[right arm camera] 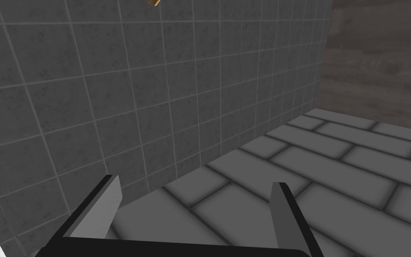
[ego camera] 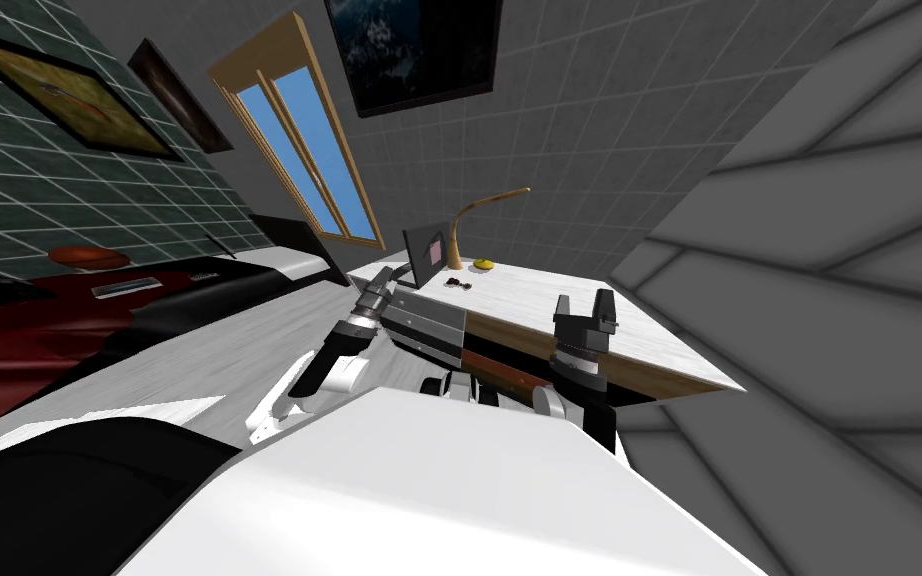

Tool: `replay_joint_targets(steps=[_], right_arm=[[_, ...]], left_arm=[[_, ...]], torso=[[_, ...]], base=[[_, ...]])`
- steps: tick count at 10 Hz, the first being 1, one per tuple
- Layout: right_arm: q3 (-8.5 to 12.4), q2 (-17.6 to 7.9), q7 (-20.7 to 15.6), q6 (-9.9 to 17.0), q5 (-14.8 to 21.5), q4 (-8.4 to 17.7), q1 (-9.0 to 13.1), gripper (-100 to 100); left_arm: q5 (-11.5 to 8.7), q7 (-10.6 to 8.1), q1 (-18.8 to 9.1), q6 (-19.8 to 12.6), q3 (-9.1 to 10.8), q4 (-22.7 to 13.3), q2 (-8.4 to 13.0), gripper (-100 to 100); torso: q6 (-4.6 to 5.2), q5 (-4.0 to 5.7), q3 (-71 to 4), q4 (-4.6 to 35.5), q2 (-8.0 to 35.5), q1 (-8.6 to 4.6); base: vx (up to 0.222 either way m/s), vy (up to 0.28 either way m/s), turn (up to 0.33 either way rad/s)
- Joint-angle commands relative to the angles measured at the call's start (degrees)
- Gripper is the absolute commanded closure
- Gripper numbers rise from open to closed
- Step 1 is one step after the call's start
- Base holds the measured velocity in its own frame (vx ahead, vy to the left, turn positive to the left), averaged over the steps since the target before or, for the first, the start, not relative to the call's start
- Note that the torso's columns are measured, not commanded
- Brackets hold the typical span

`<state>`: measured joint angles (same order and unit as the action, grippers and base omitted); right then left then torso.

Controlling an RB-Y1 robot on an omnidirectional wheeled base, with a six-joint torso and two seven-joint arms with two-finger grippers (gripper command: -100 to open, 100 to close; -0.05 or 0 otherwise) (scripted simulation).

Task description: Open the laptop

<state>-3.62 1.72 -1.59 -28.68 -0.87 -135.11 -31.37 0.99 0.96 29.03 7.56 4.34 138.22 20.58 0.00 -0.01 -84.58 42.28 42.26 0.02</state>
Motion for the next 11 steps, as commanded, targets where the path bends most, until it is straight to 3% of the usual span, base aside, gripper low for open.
replay_joint_targets(steps=[1,3,6,7,9,10,11], right_arm=[[0.0,0.0,0.0,0.0,0.0,0.0,0.0,0],[0.0,0.0,0.0,0.0,0.0,0.0,0.0,0],[0.0,0.0,0.0,0.0,0.0,0.0,0.0,0],[0.0,0.0,0.0,0.0,0.0,0.0,0.0,0],[0.0,0.0,0.0,0.0,0.0,0.0,0.0,0],[0.0,0.0,0.0,0.0,0.0,0.0,0.0,0],[0.0,0.0,0.0,0.0,0.0,0.0,0.0,0]], left_arm=[[0.1,-1.23,-0.1,-4.1,0.6,0.5,1.9,-100],[0.2,-1.9,0.1,-6.1,0.89,0.7,3.1,-100],[0.5,-3.95,0.6,-11.4,1.79,1.0,7.2,-100],[0.5,-3.95,0.6,-12.2,1.79,1.0,7.2,-100],[0.8,-5.32,0.9,-15.7,2.4,1.1,10.2,-100],[0.8,-5.32,0.9,-16.3,2.4,1.1,10.2,-100],[0.9,-6.01,1.1,-18.3,2.7,1.2,11.7,-100]], torso=[[-0.01,0.0,0.0,0.0,0.0,-0.01],[0.01,0.01,0.0,0.0,0.0,-0.03],[0.0,0.0,0.0,0.0,0.0,0.01],[0.01,0.0,0.0,0.0,0.0,0.0],[0.01,0.01,0.0,0.0,0.0,-0.05],[0.01,0.01,0.0,0.0,0.0,-0.03],[-0.01,0.01,0.0,0.0,0.0,-0.03]], base=[[0.017,0.009,-0.063],[0.017,0.01,-0.073],[0.027,0.017,-0.102],[0.022,0.014,-0.036],[0.023,0.009,-0.08],[0.018,0.009,-0.042],[0.015,0.009,-0.062]])
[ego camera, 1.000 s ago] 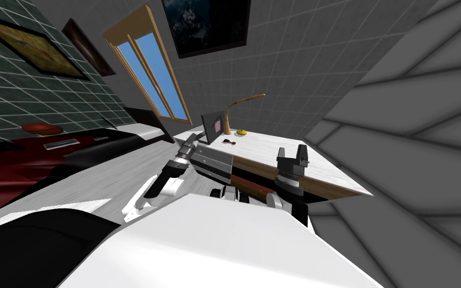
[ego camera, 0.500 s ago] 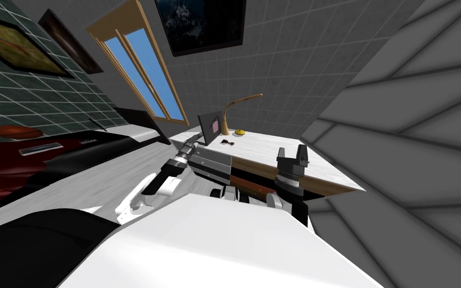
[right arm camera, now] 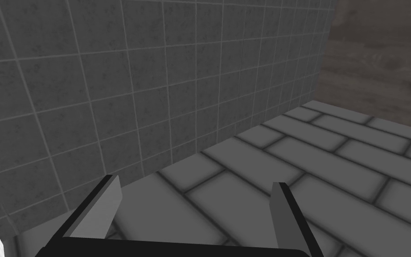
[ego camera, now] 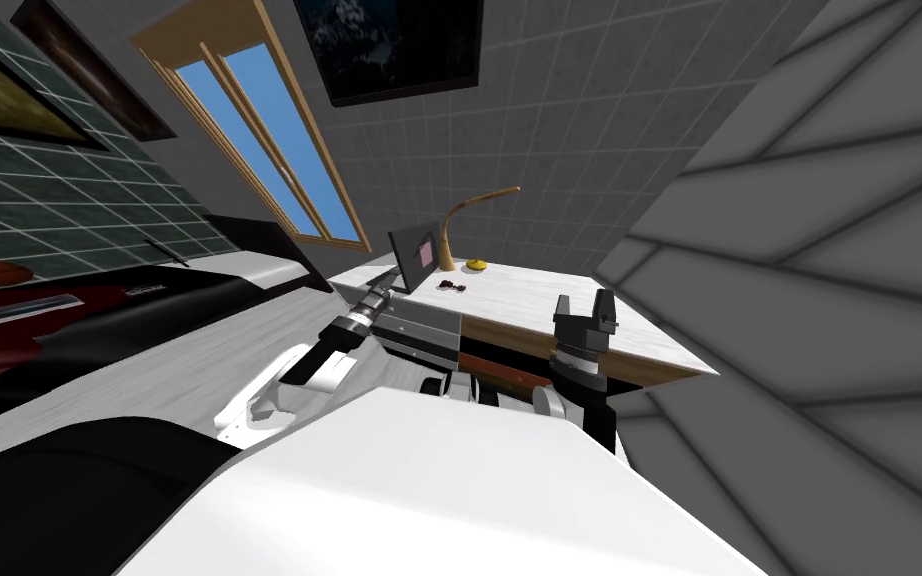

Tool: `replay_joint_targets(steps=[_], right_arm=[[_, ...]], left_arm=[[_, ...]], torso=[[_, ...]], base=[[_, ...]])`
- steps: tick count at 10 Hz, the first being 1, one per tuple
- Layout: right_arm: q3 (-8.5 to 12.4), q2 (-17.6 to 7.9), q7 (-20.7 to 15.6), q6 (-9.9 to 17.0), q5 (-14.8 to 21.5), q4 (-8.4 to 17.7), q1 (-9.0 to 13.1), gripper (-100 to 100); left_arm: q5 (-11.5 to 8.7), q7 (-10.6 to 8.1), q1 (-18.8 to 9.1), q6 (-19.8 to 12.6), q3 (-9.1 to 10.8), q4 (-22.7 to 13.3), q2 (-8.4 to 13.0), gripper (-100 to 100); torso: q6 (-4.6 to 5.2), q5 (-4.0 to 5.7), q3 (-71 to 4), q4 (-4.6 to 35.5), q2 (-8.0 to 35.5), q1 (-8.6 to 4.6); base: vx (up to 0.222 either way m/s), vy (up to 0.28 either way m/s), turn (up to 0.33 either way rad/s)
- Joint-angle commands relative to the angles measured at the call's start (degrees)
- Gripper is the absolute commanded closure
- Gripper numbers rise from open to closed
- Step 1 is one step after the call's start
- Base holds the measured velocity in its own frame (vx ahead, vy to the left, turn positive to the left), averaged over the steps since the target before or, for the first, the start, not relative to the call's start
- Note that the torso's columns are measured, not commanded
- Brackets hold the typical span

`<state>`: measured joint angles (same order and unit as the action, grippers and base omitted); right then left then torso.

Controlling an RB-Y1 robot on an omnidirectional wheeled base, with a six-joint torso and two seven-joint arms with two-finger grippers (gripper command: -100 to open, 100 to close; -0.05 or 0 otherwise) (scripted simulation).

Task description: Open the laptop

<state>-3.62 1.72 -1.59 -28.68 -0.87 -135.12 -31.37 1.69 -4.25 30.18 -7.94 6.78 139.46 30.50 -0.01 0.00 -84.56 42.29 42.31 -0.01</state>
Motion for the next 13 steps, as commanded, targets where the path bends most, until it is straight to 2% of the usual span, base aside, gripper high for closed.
replay_joint_targets(steps=[1,2,4,5,9,13], right_arm=[[0.0,0.0,0.0,0.0,0.0,0.0,0.0,0],[0.0,0.0,0.0,0.0,0.0,0.0,0.0,0],[0.0,0.0,0.0,0.0,0.0,0.0,0.0,0],[0.0,0.0,0.0,0.0,0.0,0.0,0.0,0],[0.0,0.0,0.0,0.0,0.0,0.0,0.0,0],[0.0,0.0,0.0,0.0,0.0,0.0,0.0,0]], left_arm=[[0.3,-1.47,0.1,-4.3,0.55,0.0,3.3,-100],[0.3,-1.47,0.1,-4.8,0.55,0.0,3.3,-100],[0.5,-2.78,0.4,-8.3,1.13,0.2,6.3,-100],[0.5,-2.78,0.4,-8.7,1.13,0.2,6.3,-100],[0.9,-5.08,1.0,-15.5,2.15,1.3,11.7,-100],[1.1,-6.76,1.4,-20.5,2.89,3.3,15.8,-100]], torso=[[0.02,0.0,0.0,0.0,0.0,0.01],[0.02,-0.01,0.0,0.0,0.0,0.03],[0.02,0.0,0.0,0.0,0.0,0.02],[0.02,0.0,0.0,0.0,0.0,0.02],[0.02,0.0,0.0,0.0,0.0,0.01],[0.01,0.0,0.0,0.0,0.0,0.0]], base=[[0.024,0.015,-0.126],[0.018,0.013,-0.042],[0.021,0.016,-0.076],[0.018,0.013,-0.04],[0.021,0.014,-0.084],[0.02,0.015,-0.072]])
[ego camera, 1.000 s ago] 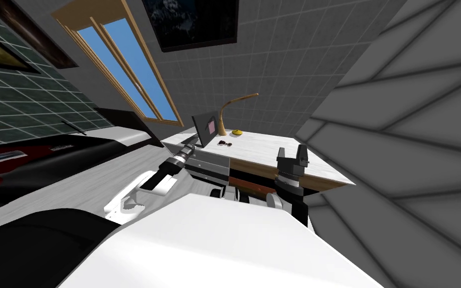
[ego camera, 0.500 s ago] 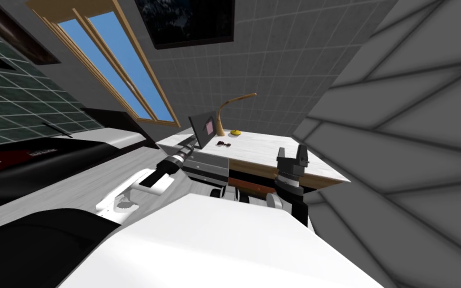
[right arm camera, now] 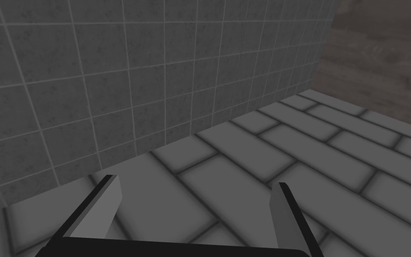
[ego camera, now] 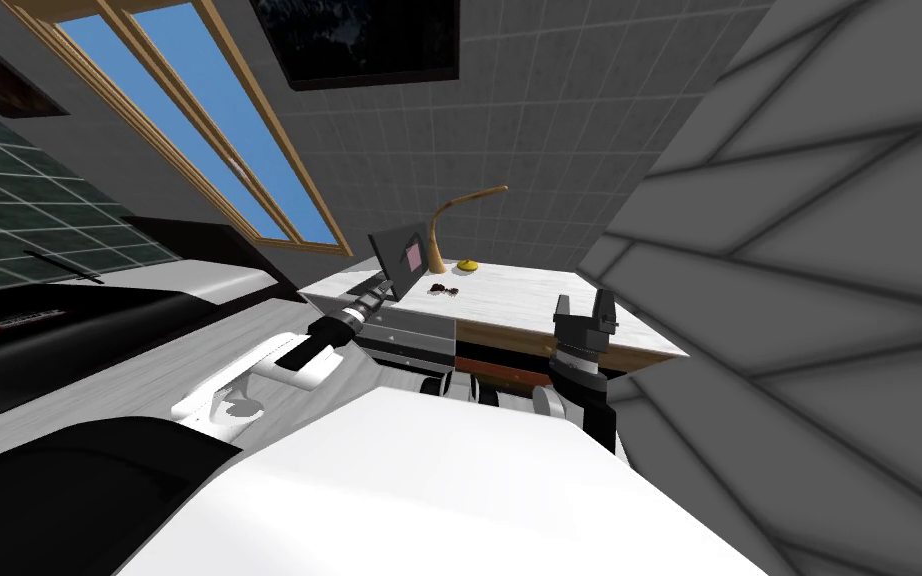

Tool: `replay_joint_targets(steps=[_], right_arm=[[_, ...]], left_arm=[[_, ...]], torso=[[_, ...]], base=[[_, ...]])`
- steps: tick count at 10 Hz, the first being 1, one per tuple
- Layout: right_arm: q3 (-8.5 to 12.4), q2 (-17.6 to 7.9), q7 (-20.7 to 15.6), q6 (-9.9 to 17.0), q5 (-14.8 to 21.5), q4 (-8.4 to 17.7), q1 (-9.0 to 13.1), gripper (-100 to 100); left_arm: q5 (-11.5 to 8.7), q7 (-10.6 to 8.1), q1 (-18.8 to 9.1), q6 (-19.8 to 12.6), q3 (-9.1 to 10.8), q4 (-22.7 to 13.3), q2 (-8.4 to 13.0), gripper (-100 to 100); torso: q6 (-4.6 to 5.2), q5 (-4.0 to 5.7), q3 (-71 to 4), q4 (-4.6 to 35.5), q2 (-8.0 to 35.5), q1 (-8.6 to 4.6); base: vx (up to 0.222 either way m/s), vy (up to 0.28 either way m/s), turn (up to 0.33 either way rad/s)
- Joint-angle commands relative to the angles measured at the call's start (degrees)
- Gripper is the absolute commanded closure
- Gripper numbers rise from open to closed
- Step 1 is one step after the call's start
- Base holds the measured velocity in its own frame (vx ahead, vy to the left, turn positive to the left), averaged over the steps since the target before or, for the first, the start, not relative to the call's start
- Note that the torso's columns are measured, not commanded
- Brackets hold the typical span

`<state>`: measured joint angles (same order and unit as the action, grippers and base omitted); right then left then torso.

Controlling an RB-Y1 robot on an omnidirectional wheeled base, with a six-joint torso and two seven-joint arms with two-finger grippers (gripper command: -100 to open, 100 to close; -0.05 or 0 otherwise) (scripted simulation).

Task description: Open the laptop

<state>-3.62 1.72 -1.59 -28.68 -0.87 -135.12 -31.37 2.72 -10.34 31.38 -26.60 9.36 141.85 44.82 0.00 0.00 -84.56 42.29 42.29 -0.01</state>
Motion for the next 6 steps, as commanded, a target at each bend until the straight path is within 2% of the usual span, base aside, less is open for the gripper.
replay_joint_targets(steps=[1,3,4,5,6], right_arm=[[0.0,0.0,0.0,0.0,0.0,0.0,0.0,0],[0.0,0.0,0.0,0.0,0.0,0.0,0.0,0],[0.0,0.0,0.0,0.0,0.0,0.0,0.0,0],[0.0,0.0,0.0,0.0,0.0,0.0,0.0,0],[0.0,0.0,0.0,0.0,0.0,0.0,0.0,0]], left_arm=[[0.1,-0.96,0.3,-2.8,0.43,1.6,2.3,-100],[0.2,-1.57,0.4,-4.6,0.7,4.1,3.8,-100],[0.2,-1.41,0.3,-4.1,0.64,3.4,3.5,-100],[-0.7,-0.26,-2.6,-4.0,-1.41,0.6,3.1,-100],[-0.7,-0.26,-4.2,-4.0,-1.41,-1.0,3.1,-100]], torso=[[0.0,0.0,0.0,0.0,0.0,-0.01],[0.01,0.0,0.0,0.0,0.0,-0.01],[0.0,0.0,0.0,0.0,0.0,0.0],[-0.01,0.0,0.0,0.0,0.0,0.0],[0.01,-0.02,0.1,0.0,0.2,0.04]], base=[[0.016,0.011,-0.045],[0.013,0.01,-0.054],[0.0,0.0,0.0],[-0.074,0.013,-0.015],[-0.109,0.003,-0.021]])
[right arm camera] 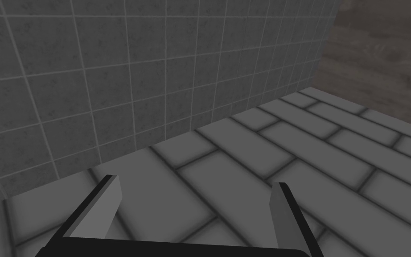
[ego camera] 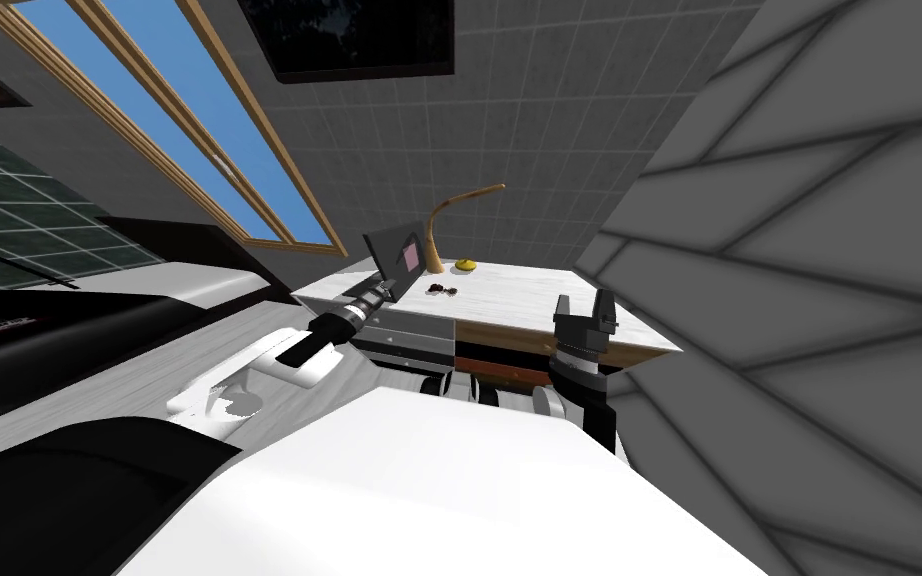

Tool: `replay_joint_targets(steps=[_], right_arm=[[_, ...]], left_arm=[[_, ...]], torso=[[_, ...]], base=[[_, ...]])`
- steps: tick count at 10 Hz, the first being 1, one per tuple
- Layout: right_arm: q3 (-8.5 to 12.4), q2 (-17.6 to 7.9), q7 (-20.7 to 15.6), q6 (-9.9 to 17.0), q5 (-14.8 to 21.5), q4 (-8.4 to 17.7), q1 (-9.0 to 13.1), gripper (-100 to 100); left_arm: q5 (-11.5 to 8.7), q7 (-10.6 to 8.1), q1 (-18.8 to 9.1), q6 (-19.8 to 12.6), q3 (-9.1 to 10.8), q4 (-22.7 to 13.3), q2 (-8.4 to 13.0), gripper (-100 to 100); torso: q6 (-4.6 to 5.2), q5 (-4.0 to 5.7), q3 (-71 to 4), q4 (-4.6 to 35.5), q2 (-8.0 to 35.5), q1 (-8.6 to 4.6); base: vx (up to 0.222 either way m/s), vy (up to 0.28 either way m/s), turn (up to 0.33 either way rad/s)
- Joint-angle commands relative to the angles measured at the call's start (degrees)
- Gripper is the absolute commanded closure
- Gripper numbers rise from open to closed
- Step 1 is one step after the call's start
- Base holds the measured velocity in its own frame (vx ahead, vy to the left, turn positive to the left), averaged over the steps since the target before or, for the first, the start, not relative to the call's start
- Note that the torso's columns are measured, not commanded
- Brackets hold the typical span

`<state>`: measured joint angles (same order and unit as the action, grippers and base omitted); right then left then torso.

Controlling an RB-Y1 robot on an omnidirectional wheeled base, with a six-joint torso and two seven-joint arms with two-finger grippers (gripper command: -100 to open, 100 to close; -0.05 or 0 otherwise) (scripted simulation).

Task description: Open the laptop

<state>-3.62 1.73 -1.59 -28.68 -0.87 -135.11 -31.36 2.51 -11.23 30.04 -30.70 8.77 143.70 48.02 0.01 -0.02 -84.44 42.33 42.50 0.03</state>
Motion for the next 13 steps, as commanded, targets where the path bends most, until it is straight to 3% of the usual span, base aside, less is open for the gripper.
replay_joint_targets(steps=[1,2,4,5,8,9,11,12,13], right_arm=[[0.0,0.0,0.0,0.0,0.0,0.0,0.0,0],[0.0,0.0,0.0,0.0,0.0,0.0,0.0,0],[0.0,0.0,0.0,0.0,0.0,0.0,0.0,0],[0.0,0.0,0.0,0.0,0.0,0.0,0.0,0],[0.0,0.0,0.0,0.0,0.0,0.0,0.0,0],[0.0,0.0,0.0,0.0,0.0,0.0,0.0,0],[0.0,0.0,0.0,0.0,0.0,0.0,0.0,0],[0.0,0.0,0.0,0.0,0.0,0.0,0.0,0],[0.0,0.0,0.0,0.0,0.0,0.0,0.0,0]], left_arm=[[-0.5,0.63,-4.1,0.1,-0.82,-3.9,-0.1,-100],[-1.4,1.83,-5.7,0.4,-2.88,-5.8,-0.6,-100],[-1.4,1.83,-9.7,0.4,-2.88,-9.4,-0.6,-100],[-2.4,3.03,-11.7,0.7,-4.93,-11.1,-1.1,-100],[-2.4,3.03,-15.5,0.7,-4.93,-15.0,-1.1,-100],[-3.3,4.24,-17.7,1.0,-6.98,-17.1,-1.5,-100],[-3.3,4.24,-21.2,1.0,-6.98,-20.5,-1.5,-100],[-4.2,5.44,-23.0,1.3,-9.04,-22.2,-2.0,-100],[-4.2,5.44,-24.3,1.3,-9.04,-23.5,-2.0,-100]], torso=[[-0.02,0.02,0.0,0.0,0.0,-0.04],[-0.01,0.03,-0.1,0.0,-0.2,-0.05],[-0.01,0.02,-0.1,-0.1,-0.2,-0.03],[-0.01,0.02,-0.2,-0.1,-0.4,-0.05],[-0.05,0.02,-0.1,0.0,-0.2,0.0],[-0.04,0.01,-0.2,-0.1,-0.3,0.01],[-0.01,0.01,-0.1,0.0,-0.1,-0.01],[-0.03,0.02,-0.1,-0.1,-0.3,-0.02],[0.0,-0.01,-0.1,-0.1,-0.2,-0.01]], base=[[-0.06,-0.002,0.001],[-0.103,0.006,-0.014],[-0.065,0.0,-0.009],[-0.071,0.009,-0.018],[-0.051,-0.003,-0.004],[-0.086,0.002,-0.015],[-0.065,0.001,-0.008],[-0.091,0.005,-0.015],[-0.098,0.006,-0.011]])
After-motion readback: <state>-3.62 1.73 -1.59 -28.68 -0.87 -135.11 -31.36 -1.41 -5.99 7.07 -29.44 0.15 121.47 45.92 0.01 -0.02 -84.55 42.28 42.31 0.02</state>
